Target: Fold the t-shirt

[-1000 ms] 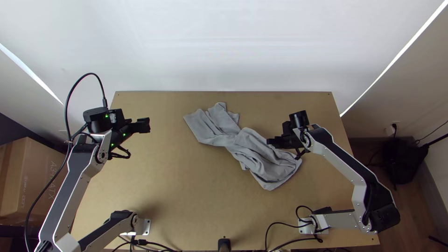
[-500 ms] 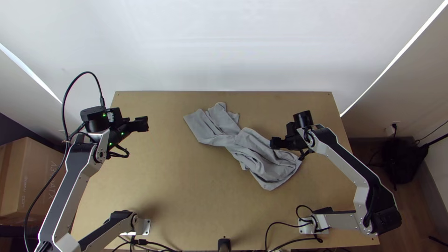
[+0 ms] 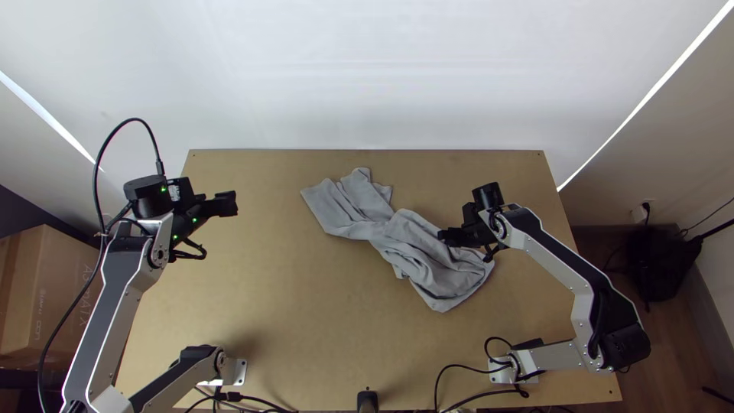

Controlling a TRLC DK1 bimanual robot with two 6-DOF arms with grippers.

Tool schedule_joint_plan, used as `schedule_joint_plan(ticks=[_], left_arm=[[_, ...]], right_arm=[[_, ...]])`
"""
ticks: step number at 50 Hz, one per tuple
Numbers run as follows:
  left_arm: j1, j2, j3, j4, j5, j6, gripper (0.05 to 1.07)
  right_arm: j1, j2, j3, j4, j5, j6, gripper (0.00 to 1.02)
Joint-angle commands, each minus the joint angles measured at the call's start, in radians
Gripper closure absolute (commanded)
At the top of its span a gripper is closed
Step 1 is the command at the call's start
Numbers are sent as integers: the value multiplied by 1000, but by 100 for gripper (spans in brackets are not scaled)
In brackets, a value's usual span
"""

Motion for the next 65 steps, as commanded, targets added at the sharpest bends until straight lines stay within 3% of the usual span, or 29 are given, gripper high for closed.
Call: schedule_joint_plan(ticks=[1,14,20,25,28,33,40,65], left_arm=[[11,-18,38,-11,-8,17,9],[11,-21,34,-16,-8,17,9],[11,-17,40,-16,-8,17,9],[11,-15,43,-16,-8,17,9],[11,-17,43,-16,-8,20,9],[11,-18,41,-17,-8,23,9],[11,-17,38,-17,-8,24,9],[11,-4,49,-11,-8,23,9]], right_arm=[[-1,14,-14,28,-5,2,98],[-76,42,11,109,6,39,100],[-124,92,20,157,68,54,98],[-150,92,24,162,83,56,65],[-159,57,23,162,84,54,56],[-165,-21,23,143,83,54,57],[-139,-73,66,7,81,65,57],[-72,46,63,-15,54,125,57]])
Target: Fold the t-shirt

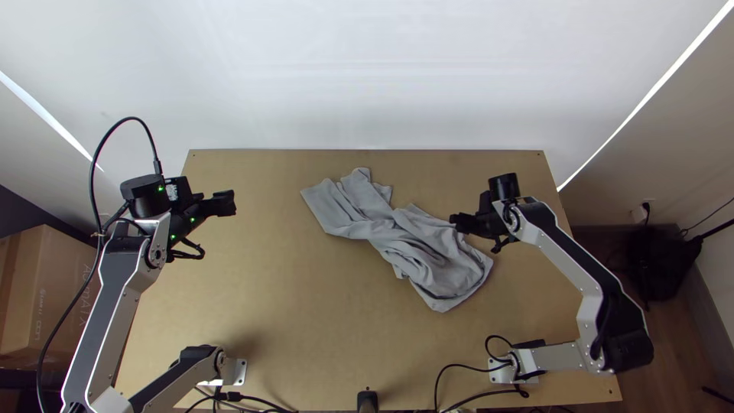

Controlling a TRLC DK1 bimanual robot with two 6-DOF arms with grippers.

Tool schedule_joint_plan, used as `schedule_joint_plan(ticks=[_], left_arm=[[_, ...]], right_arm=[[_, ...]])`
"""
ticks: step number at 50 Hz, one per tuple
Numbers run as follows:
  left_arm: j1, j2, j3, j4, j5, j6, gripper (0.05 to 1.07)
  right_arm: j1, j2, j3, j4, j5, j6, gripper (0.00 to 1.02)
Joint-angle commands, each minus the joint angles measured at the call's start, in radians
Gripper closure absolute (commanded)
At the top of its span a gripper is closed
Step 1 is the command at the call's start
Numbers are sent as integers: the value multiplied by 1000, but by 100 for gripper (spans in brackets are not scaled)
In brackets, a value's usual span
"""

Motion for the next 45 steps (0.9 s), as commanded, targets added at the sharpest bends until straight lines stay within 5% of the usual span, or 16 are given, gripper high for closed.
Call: schedule_joint_plan(ticks=[1,33,39,45], left_arm=[[7,-1,38,-2,-8,12,9],[20,2,40,-5,-9,16,9],[31,6,40,-5,-8,27,9],[31,35,41,-3,-8,36,9]], right_arm=[[11,65,7,-10,-7,28,57],[19,209,-27,37,-15,36,58],[12,205,-42,76,-15,36,91],[-3,182,-58,76,-15,34,100]])
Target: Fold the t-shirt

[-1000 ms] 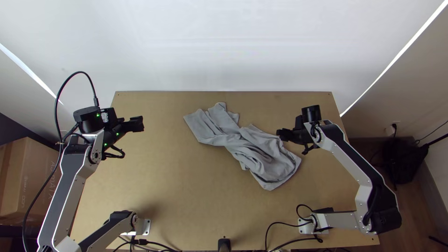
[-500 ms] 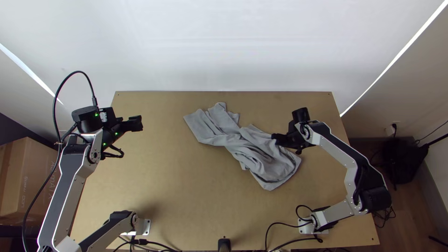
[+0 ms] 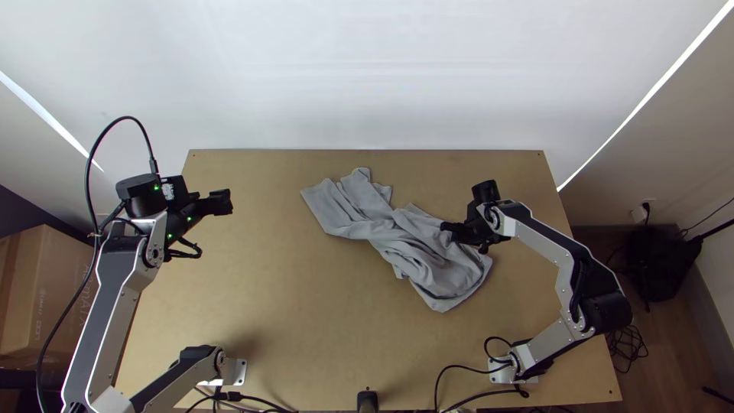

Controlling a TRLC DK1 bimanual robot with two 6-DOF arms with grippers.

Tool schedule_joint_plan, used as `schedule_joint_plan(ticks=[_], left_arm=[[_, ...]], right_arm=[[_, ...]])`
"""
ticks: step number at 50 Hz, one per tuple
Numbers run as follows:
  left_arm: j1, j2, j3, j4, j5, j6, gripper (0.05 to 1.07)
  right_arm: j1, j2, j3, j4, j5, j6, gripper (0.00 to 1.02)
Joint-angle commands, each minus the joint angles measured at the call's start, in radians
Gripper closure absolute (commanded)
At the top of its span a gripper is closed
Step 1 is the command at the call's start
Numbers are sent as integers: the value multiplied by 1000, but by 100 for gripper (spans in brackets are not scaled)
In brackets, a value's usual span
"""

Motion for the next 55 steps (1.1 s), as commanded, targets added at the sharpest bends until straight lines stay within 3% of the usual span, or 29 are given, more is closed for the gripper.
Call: schedule_joint_plan(ticks=[1,16,34,55], left_arm=[[7,37,36,-2,-8,22,9],[-102,301,177,6,-6,53,9],[-239,768,516,18,-8,80,10],[-323,1103,774,-138,-8,122,11]], right_arm=[[-17,-18,-40,2,-7,19,100],[-79,-222,-75,-4,-7,22,100],[-139,-409,-94,-4,-7,55,100],[-180,-524,-83,-11,-7,79,100]])
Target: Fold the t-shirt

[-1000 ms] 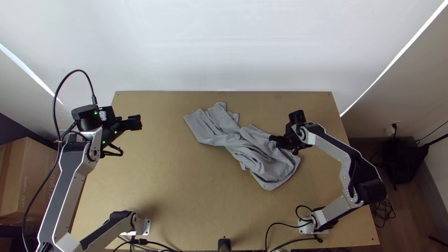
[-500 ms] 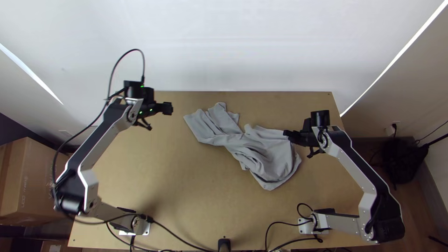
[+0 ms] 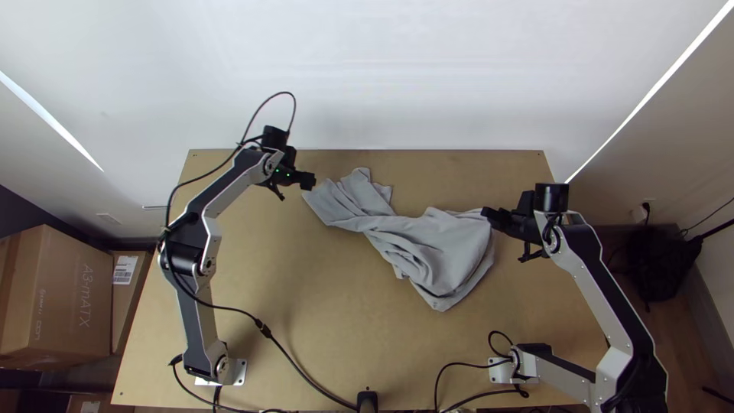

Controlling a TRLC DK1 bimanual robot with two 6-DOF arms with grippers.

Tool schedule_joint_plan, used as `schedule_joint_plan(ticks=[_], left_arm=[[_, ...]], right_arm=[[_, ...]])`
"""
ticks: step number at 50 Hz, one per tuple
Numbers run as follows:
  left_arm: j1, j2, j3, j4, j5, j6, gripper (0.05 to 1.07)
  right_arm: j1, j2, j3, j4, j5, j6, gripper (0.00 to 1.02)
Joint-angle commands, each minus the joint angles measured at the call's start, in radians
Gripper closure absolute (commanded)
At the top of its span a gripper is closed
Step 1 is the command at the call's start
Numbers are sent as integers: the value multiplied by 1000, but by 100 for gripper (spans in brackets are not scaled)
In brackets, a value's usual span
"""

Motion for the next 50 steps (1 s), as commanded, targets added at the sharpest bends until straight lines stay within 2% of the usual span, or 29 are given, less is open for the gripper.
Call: schedule_joint_plan(ticks=[1,8,18,35,39,45,47,50], left_arm=[[-41,50,67,-16,-4,19,11],[-83,108,165,-33,-2,11,11],[-99,213,342,-174,-4,11,11],[-14,166,317,-314,-5,83,11],[1,145,274,-314,-5,109,17],[7,140,238,-314,-5,122,18],[6,136,221,-312,-4,131,23],[-2,130,202,-314,-5,137,26]], right_arm=[[-4,-50,-10,-8,1,31,100],[18,-84,-23,-11,1,43,100],[19,-93,-40,-14,1,51,100],[22,-96,-51,-13,1,57,100],[25,-96,-53,-11,1,57,100],[27,-92,-49,-10,1,59,100],[28,-90,-48,-10,1,60,100],[28,-87,-43,-10,1,65,100]])
